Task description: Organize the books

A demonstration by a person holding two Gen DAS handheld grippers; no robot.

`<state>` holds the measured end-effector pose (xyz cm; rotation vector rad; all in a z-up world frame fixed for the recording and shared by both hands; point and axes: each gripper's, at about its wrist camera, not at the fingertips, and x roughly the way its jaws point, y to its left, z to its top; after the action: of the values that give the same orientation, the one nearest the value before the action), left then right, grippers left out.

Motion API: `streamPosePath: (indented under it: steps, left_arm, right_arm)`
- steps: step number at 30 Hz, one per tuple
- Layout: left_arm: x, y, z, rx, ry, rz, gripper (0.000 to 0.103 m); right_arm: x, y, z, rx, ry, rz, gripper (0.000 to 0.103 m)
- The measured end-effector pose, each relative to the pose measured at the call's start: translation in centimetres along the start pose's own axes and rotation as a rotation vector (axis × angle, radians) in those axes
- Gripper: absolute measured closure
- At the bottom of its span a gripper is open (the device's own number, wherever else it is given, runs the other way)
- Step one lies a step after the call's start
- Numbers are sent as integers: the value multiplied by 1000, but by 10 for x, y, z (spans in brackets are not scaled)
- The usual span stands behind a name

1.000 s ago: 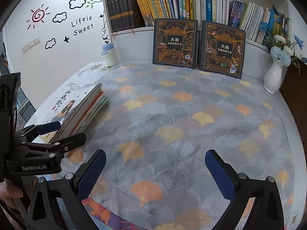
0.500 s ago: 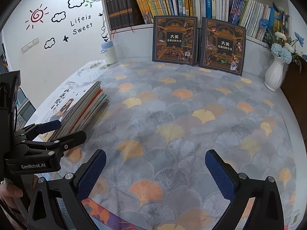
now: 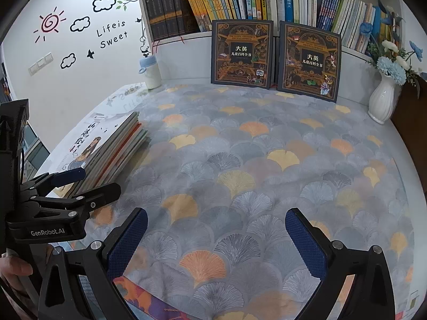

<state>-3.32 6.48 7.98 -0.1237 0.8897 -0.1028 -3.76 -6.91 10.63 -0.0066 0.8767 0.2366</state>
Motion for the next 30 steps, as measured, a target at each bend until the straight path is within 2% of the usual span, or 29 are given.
streamPosePath:
  steps: [16, 20, 30]
  left_arm:
    - [2, 0, -1, 2, 6, -2, 1]
    - [4, -3, -2, 23, 3, 17, 1]
    - [5, -3, -2, 10, 9, 1, 1]
  right_arm:
    - [3, 2, -2, -1, 7, 10, 0]
    - [4, 2, -2, 1, 11, 15, 0]
    - [5, 4, -3, -4, 16, 10, 0]
